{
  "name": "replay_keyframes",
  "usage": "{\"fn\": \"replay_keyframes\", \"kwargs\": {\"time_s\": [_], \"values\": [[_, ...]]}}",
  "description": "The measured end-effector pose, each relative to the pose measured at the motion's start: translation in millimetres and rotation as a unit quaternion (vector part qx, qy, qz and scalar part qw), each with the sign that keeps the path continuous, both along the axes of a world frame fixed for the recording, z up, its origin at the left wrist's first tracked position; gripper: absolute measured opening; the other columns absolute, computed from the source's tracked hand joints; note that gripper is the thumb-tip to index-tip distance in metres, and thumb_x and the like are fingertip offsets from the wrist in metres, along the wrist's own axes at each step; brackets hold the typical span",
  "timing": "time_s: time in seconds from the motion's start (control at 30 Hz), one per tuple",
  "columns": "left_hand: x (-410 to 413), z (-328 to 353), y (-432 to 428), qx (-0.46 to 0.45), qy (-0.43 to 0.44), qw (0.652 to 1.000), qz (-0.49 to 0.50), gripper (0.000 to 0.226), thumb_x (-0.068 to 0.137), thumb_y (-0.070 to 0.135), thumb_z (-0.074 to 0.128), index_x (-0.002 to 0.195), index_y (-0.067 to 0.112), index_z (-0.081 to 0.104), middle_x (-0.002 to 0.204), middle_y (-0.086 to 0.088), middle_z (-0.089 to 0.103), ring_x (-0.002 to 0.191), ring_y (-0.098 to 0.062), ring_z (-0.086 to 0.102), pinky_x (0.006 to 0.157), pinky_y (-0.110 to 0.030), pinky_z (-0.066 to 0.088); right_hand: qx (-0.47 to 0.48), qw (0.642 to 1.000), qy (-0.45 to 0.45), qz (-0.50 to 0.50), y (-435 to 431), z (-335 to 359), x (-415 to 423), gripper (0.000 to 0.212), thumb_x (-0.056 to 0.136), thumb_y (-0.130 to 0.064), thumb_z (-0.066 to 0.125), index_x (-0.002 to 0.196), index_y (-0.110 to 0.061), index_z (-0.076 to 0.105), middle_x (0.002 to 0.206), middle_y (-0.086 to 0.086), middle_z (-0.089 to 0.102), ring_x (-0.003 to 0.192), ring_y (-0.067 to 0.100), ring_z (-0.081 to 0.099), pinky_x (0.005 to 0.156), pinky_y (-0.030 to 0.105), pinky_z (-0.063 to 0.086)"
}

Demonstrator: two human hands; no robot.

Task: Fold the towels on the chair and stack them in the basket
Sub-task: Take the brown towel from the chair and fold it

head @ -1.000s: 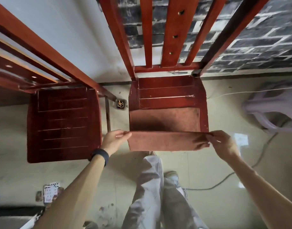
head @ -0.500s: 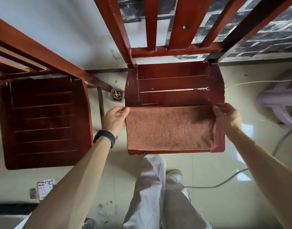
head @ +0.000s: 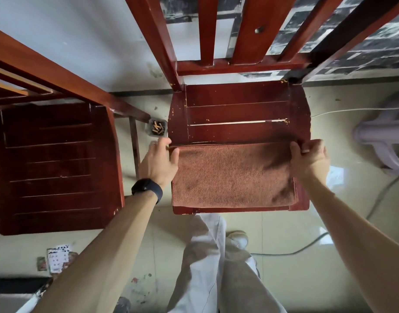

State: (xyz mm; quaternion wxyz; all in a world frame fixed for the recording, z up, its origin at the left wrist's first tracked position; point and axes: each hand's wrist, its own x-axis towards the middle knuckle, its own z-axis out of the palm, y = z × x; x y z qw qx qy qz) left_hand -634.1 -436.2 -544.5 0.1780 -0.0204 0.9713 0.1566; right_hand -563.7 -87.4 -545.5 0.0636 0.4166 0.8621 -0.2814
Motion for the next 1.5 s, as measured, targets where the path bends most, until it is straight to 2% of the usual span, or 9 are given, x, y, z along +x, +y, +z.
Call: {"fn": "replay_keyframes", "kwargs": {"time_s": [0.1, 0.23, 0.33, 0.47, 0.73, 1.07, 1.2, 1.33, 1.5], "values": [[21.8, 1.7, 10.3, -0.057, 0.115, 0.983, -0.135, 0.047, 0.09, 0.044, 0.056, 0.128, 0.017, 0.055, 0.135, -0.011, 0.052, 0.111, -0.03, 0.052, 0.089, -0.046, 0.047, 0.127, 0.989, 0.001, 0.075, -31.9, 2.6, 18.7, 0.033, 0.092, -0.035, 0.052, 0.104, -0.005, 0.055, 0.112, 0.024, 0.054, 0.102, 0.04, 0.049, 0.088, 0.047, 0.036], [69.0, -15.6, 43.0, -0.017, 0.085, 0.974, -0.211, 0.066, 0.091, 0.049, 0.052, 0.148, 0.021, 0.041, 0.16, -0.008, 0.027, 0.144, -0.032, 0.029, 0.116, -0.052, 0.022, 0.137, 0.946, 0.004, 0.295, -86.8, -6.5, 49.6, 0.046, 0.096, -0.042, 0.05, 0.135, -0.016, 0.053, 0.146, 0.011, 0.047, 0.136, 0.033, 0.041, 0.108, 0.053, 0.031], [77.6, -35.7, 48.5, -0.058, 0.041, 0.979, -0.189, 0.073, 0.092, 0.059, 0.042, 0.156, 0.028, 0.021, 0.165, -0.005, 0.008, 0.152, -0.032, 0.004, 0.121, -0.054, 0.008, 0.141, 0.921, -0.037, 0.361, -77.6, -26.6, 53.6, 0.065, 0.098, -0.055, 0.041, 0.156, -0.03, 0.028, 0.166, 0.001, 0.02, 0.154, 0.021, 0.013, 0.12, 0.055, 0.011], [78.1, -50.4, 39.2, -0.093, 0.046, 0.973, -0.205, 0.076, 0.092, 0.065, 0.036, 0.156, 0.033, 0.012, 0.165, -0.005, 0.001, 0.152, -0.032, -0.002, 0.121, -0.055, 0.005, 0.174, 0.896, -0.055, 0.404, -44.3, -43.4, 53.1, 0.074, 0.095, -0.068, 0.037, 0.158, -0.035, 0.019, 0.167, 0.004, 0.011, 0.154, 0.026, 0.008, 0.12, 0.061, 0.009], [53.8, -45.8, 42.4, -0.089, 0.058, 0.966, -0.234, 0.079, 0.091, 0.063, 0.038, 0.156, 0.022, 0.019, 0.165, -0.006, 0.005, 0.152, -0.027, 0.001, 0.121, -0.054, 0.003, 0.164, 0.932, -0.1, 0.309, -7.5, -29.0, 65.6, 0.083, 0.09, -0.077, 0.03, 0.159, -0.036, 0.008, 0.168, -0.001, 0.004, 0.155, 0.024, -0.004, 0.117, 0.068, 0.002], [-47.6, -1.7, 171.4, -0.166, 0.046, 0.885, -0.432, 0.079, 0.091, 0.019, 0.054, 0.153, 0.044, 0.014, 0.164, -0.003, -0.015, 0.151, -0.027, -0.009, 0.119, -0.059, -0.002, 0.085, 0.969, -0.177, 0.152, -93.0, 16.7, 148.1, 0.074, 0.086, -0.067, 0.049, 0.147, -0.024, 0.046, 0.136, 0.01, 0.052, 0.129, 0.03, 0.043, 0.107, 0.051, 0.033], [-21.7, 2.2, 186.7, -0.102, 0.04, 0.939, -0.325, 0.09, 0.084, -0.002, 0.052, 0.153, 0.044, 0.015, 0.165, -0.002, -0.011, 0.152, -0.028, 0.0, 0.119, -0.056, 0.001, 0.012, 0.989, -0.144, 0.029, -94.7, 20.7, 125.6, 0.043, 0.088, -0.051, 0.059, 0.117, -0.02, 0.056, 0.122, 0.008, 0.052, 0.116, 0.032, 0.049, 0.094, 0.048, 0.04], [58.2, 8.6, 143.8, 0.056, 0.094, 0.992, -0.065, 0.08, 0.079, 0.011, 0.058, 0.15, 0.036, 0.031, 0.16, -0.006, 0.02, 0.135, -0.026, 0.039, 0.109, -0.046, 0.037, -0.115, 0.986, -0.102, -0.071, -72.6, 13.3, 118.0, 0.028, 0.09, -0.028, 0.058, 0.111, -0.012, 0.048, 0.111, 0.014, 0.057, 0.107, 0.04, 0.052, 0.087, 0.045, 0.044], [154.2, 10.3, 108.7, 0.169, -0.097, 0.938, 0.288, 0.045, 0.085, 0.024, 0.068, 0.126, 0.015, 0.051, 0.118, -0.008, 0.059, 0.105, -0.027, 0.062, 0.091, -0.038, 0.052, -0.222, 0.959, -0.145, -0.104, -51.8, 13.2, 112.2, 0.024, 0.081, -0.034, 0.072, 0.097, -0.018, 0.069, 0.094, 0.005, 0.072, 0.095, 0.03, 0.067, 0.082, 0.035, 0.051]]}}
